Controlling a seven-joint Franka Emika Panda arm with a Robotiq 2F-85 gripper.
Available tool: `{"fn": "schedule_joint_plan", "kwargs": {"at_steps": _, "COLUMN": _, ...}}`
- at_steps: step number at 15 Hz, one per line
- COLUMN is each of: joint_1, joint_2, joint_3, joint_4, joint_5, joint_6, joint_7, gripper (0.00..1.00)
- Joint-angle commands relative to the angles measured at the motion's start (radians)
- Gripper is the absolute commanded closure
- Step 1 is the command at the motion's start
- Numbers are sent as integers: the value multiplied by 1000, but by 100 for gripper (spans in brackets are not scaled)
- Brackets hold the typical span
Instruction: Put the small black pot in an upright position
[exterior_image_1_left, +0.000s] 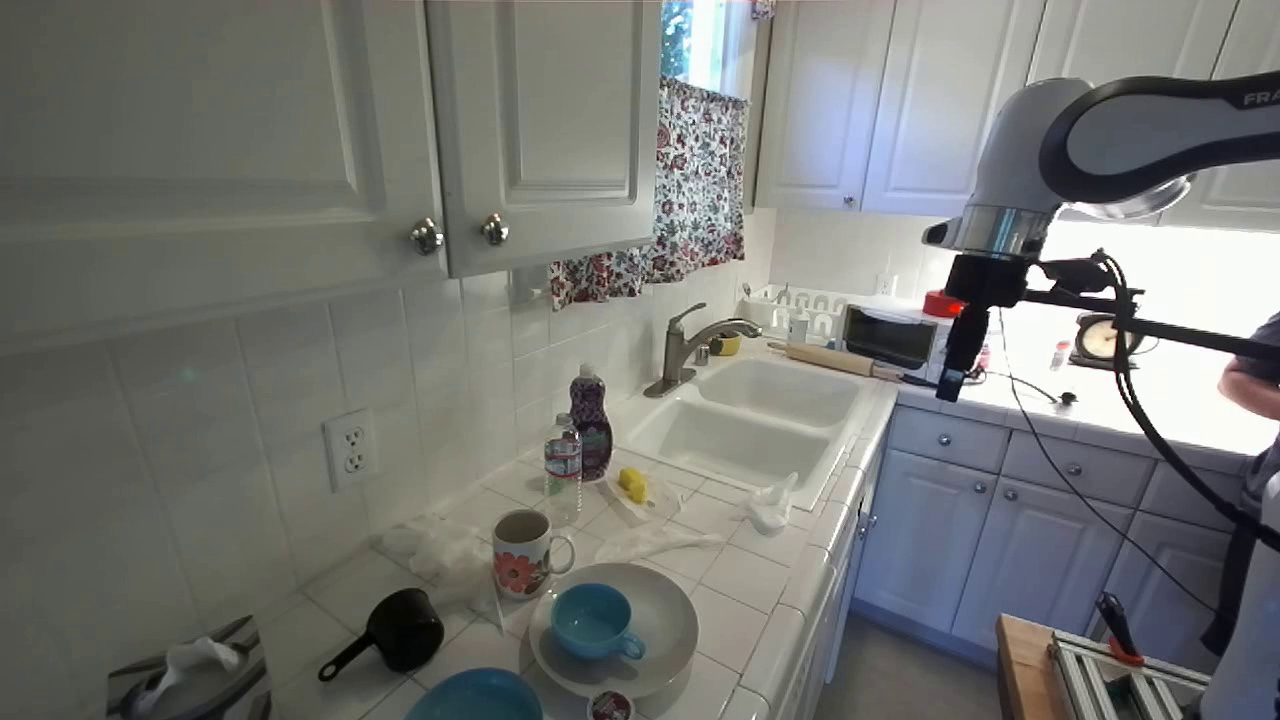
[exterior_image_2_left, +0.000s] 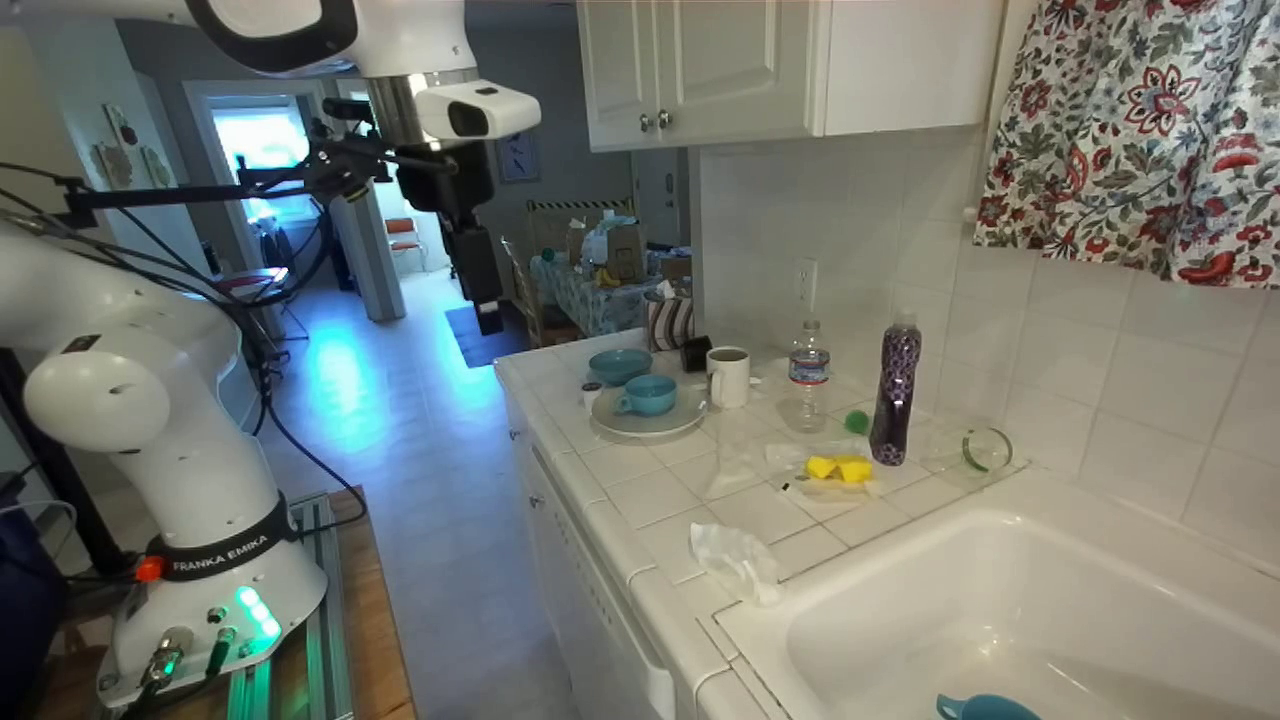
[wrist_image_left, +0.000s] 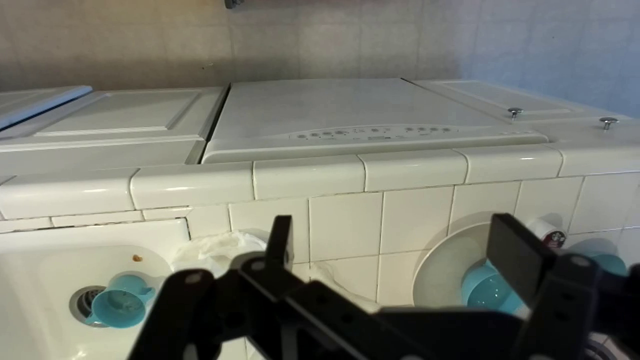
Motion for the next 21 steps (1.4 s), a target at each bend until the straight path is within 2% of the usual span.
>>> {"fn": "schedule_joint_plan", "kwargs": {"at_steps": 1, "joint_1": 28, "joint_2": 1, "joint_3": -21, "joint_4": -19, "joint_5": 56, "joint_6": 74, "joint_7": -51, "gripper": 0}}
{"fn": "schedule_joint_plan", "kwargs": {"at_steps": 8, "joint_1": 111, "joint_2": 68, "joint_3": -45, "joint_4": -46, "joint_5": 178, "joint_6": 266, "joint_7": -123, "gripper": 0}}
{"fn": "schedule_joint_plan", "kwargs": {"at_steps": 14, "joint_1": 226, "joint_2": 200, "joint_3": -24, "joint_4": -38, "joint_5": 341, "joint_6": 511, "joint_7": -141, "gripper": 0}}
{"fn": "schedule_joint_plan", "kwargs": {"at_steps": 21, "joint_1": 372, "joint_2": 382, "joint_3": -7, "joint_4": 3, "joint_5": 554, "joint_6": 721, "joint_7": -201, "gripper": 0}}
